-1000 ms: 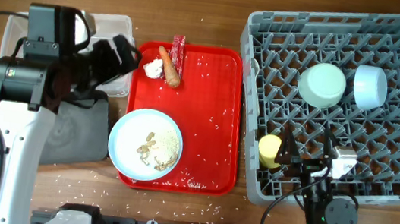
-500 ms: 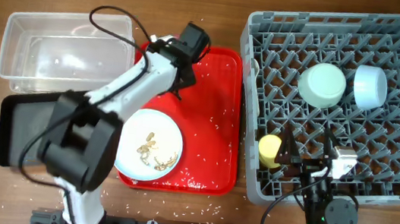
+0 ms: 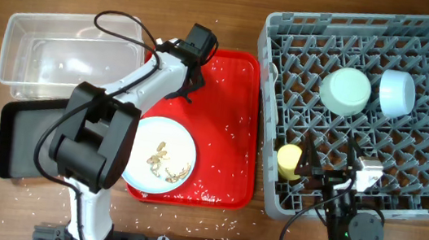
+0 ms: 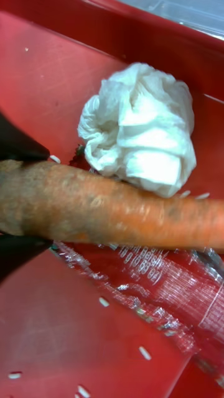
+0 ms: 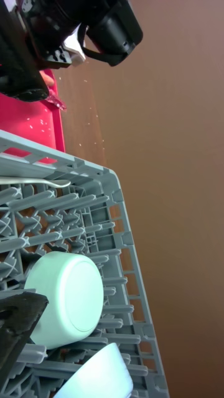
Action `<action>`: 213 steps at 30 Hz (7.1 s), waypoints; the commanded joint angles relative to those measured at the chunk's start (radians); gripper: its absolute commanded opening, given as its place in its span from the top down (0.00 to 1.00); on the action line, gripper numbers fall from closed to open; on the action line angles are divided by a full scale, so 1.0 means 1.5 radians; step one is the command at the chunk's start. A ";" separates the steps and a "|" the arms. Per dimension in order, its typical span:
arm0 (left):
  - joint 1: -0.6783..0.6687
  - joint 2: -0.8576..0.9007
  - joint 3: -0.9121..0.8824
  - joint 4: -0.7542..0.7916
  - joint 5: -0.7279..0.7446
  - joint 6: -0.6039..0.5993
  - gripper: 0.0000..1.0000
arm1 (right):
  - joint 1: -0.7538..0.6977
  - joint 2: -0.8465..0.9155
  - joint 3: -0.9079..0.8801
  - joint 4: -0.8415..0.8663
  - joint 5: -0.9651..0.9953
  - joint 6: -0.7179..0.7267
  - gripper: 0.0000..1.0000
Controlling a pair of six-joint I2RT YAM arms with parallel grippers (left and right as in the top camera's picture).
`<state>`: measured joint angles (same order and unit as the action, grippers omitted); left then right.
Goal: Sort waste into correct bins and load items into the dishwasher rack
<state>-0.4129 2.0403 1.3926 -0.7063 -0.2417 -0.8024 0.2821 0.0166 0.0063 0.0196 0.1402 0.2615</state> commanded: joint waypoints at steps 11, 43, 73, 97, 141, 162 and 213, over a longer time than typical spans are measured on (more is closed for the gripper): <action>0.056 -0.296 0.063 -0.204 -0.047 0.028 0.80 | -0.003 -0.008 -0.001 0.002 0.007 0.005 0.00; 0.249 -0.346 -0.183 -0.430 -0.161 -0.321 0.00 | -0.003 -0.008 -0.001 0.002 0.007 0.005 0.00; -0.004 -0.182 0.031 -0.086 0.029 0.230 0.96 | -0.003 -0.008 -0.001 0.002 0.007 0.005 0.00; -0.002 -0.128 0.061 -0.050 -0.071 0.321 0.34 | -0.003 -0.008 -0.001 0.002 0.007 0.005 0.00; -0.053 -0.240 0.091 -0.415 0.121 0.267 0.44 | -0.003 -0.008 -0.001 0.002 0.007 0.006 0.00; -0.290 -0.238 -0.349 -0.008 0.048 0.162 0.82 | -0.003 -0.008 -0.001 0.002 0.007 0.005 0.00; 0.498 -0.546 -0.170 -0.330 0.656 0.676 0.96 | -0.003 -0.008 -0.001 0.002 0.007 0.005 0.00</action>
<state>0.2329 1.2366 1.1423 -1.1713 0.4675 0.0574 0.2821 0.0128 0.0063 0.0200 0.1402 0.2615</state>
